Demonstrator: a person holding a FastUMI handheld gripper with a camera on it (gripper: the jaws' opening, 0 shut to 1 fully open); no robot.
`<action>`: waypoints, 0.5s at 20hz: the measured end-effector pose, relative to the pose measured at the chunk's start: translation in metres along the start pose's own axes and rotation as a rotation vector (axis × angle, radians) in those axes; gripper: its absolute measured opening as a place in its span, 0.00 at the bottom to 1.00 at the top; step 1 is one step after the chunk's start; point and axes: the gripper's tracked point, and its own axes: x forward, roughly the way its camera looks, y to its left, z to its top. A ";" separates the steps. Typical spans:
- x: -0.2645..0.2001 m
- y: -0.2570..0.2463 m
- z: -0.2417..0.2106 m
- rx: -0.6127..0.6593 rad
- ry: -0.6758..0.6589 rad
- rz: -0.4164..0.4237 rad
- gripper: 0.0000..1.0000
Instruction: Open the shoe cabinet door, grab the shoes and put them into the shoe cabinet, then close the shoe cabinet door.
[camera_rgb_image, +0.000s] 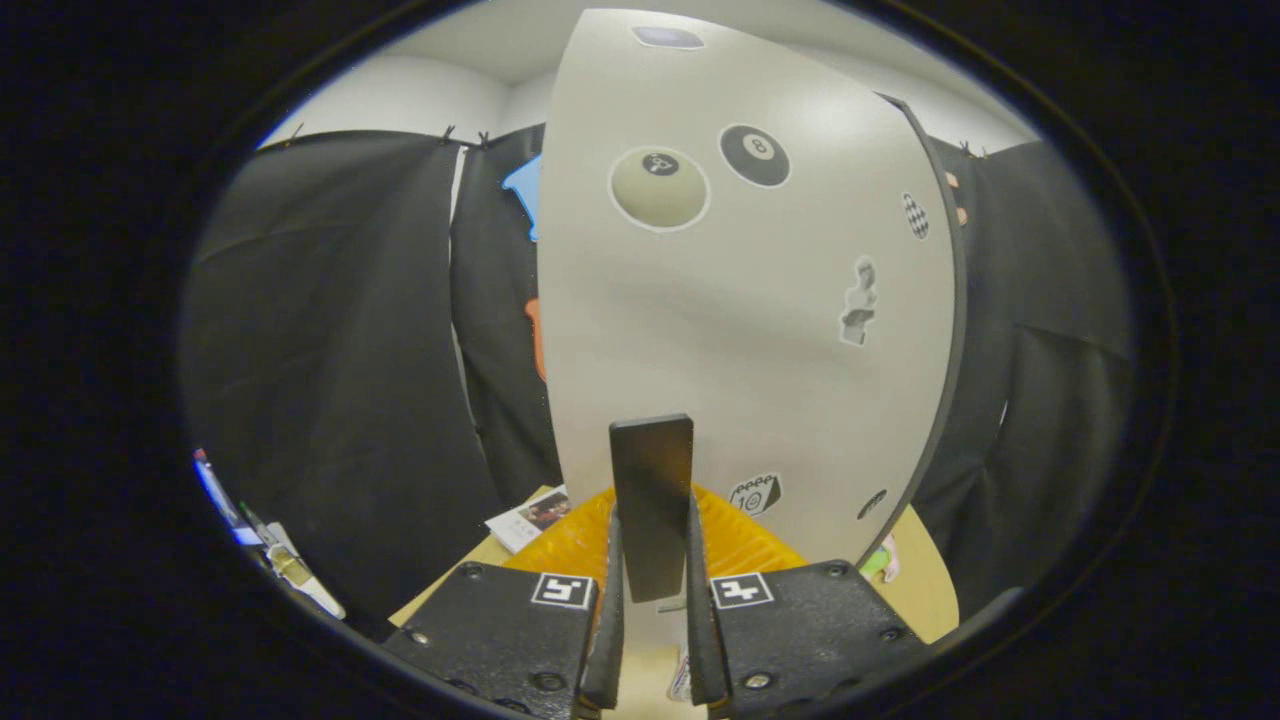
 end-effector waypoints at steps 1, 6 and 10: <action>-0.005 -0.002 -0.001 0.007 0.003 0.006 0.30; -0.027 -0.015 -0.004 0.014 0.006 0.054 0.29; -0.038 -0.022 -0.005 0.032 0.009 0.094 0.28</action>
